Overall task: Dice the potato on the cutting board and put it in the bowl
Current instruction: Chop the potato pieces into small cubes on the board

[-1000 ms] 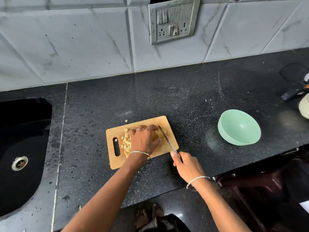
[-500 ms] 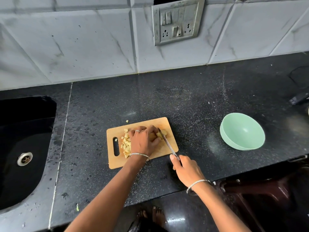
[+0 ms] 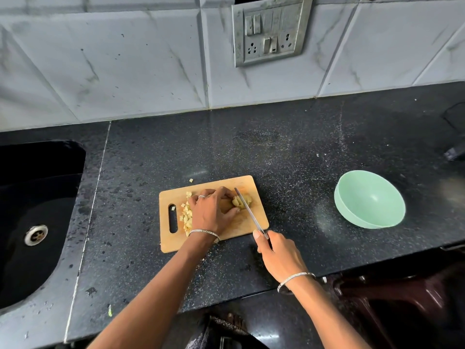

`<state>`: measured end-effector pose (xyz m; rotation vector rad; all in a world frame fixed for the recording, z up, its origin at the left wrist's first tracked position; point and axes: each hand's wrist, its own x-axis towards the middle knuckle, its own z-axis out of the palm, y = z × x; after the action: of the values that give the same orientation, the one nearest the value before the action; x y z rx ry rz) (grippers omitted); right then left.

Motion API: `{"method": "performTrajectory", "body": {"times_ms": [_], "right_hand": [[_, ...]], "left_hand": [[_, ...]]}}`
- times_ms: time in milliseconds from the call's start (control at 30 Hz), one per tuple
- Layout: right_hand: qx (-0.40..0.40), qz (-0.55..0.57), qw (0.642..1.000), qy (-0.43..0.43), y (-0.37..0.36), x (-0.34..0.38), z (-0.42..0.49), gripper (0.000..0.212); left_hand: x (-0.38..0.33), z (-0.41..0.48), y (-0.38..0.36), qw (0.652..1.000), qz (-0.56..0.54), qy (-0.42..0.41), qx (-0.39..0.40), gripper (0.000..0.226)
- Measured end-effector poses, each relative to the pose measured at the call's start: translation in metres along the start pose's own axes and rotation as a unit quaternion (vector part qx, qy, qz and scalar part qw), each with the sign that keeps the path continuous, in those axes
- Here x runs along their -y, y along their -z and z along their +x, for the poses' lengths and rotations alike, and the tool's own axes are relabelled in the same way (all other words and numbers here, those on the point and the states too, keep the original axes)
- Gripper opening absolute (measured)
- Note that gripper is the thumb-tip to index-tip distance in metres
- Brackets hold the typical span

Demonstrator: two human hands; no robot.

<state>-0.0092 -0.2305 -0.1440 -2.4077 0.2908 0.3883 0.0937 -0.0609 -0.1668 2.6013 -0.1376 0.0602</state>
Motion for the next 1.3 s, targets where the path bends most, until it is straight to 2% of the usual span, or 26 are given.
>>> {"method": "performTrajectory", "body": {"times_ms": [133, 267, 500, 733, 1133, 1300], "right_hand": [[0.003, -0.012, 1.0, -0.003, -0.002, 0.003, 0.001, 0.05], [0.009, -0.012, 1.0, 0.001, -0.004, 0.006, 0.002, 0.05], [0.005, -0.02, 1.0, -0.004, -0.009, 0.014, 0.005, 0.049], [0.003, -0.042, 0.999, -0.019, -0.015, 0.026, 0.005, 0.043], [-0.026, -0.048, 0.998, -0.013, -0.022, 0.029, 0.002, 0.041], [0.001, -0.038, 0.999, -0.021, -0.024, 0.031, 0.005, 0.042]], "left_hand": [[-0.001, -0.002, 0.003, 1.0, 0.003, 0.001, 0.008, 0.038], [-0.002, 0.0, 0.006, 1.0, 0.019, -0.004, 0.016, 0.032], [0.001, -0.001, 0.01, 0.998, 0.047, 0.022, 0.032, 0.047], [0.006, 0.005, 0.008, 0.998, 0.0, 0.051, 0.042, 0.024], [0.001, 0.012, 0.013, 0.997, -0.011, 0.049, 0.064, 0.036], [0.001, 0.012, 0.015, 0.997, -0.009, 0.045, 0.057, 0.031]]}}
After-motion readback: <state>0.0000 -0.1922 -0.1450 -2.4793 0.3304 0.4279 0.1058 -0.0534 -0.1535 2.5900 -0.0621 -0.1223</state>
